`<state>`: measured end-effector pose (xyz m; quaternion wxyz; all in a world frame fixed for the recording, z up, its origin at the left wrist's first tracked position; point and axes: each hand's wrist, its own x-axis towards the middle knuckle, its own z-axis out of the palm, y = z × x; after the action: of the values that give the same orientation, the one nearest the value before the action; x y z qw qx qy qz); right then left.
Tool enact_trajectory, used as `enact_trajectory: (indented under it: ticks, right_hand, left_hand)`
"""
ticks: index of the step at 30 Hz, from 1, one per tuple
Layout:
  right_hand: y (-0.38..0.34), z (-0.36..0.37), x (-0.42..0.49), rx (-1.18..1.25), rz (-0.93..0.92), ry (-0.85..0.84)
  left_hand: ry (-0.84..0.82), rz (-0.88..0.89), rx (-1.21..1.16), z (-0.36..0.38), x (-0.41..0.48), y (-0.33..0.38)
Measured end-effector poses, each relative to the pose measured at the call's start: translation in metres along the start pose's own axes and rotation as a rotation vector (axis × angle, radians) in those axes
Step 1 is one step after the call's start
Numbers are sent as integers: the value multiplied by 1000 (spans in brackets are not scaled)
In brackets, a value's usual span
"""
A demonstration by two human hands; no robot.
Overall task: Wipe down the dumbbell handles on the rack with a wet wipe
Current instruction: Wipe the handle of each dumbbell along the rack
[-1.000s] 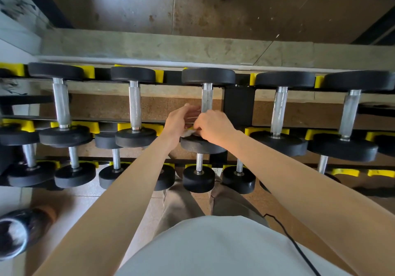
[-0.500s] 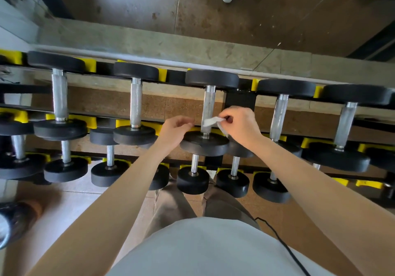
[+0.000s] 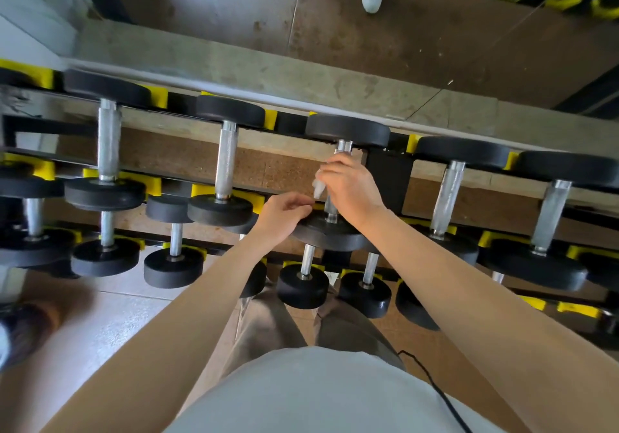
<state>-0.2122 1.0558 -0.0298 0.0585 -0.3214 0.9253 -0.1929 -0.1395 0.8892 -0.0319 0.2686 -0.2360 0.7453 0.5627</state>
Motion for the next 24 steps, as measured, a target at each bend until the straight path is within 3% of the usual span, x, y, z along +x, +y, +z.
enact_trajectory:
  ticks: [6, 16, 19, 24]
  right_hand:
    - [-5, -20, -1, -101, -79, -366]
    - [-23, -28, -9, -161, -226, -494]
    - [-21, -35, -13, 43, -110, -474]
    - [-20, -51, -20, 501, 406, -260]
  left_hand:
    - [39, -2, -74, -3, 0, 0]
    - [128, 8, -85, -9, -1, 3]
    - [87, 31, -118, -13, -3, 5]
    - [-70, 94, -315, -13, -5, 22]
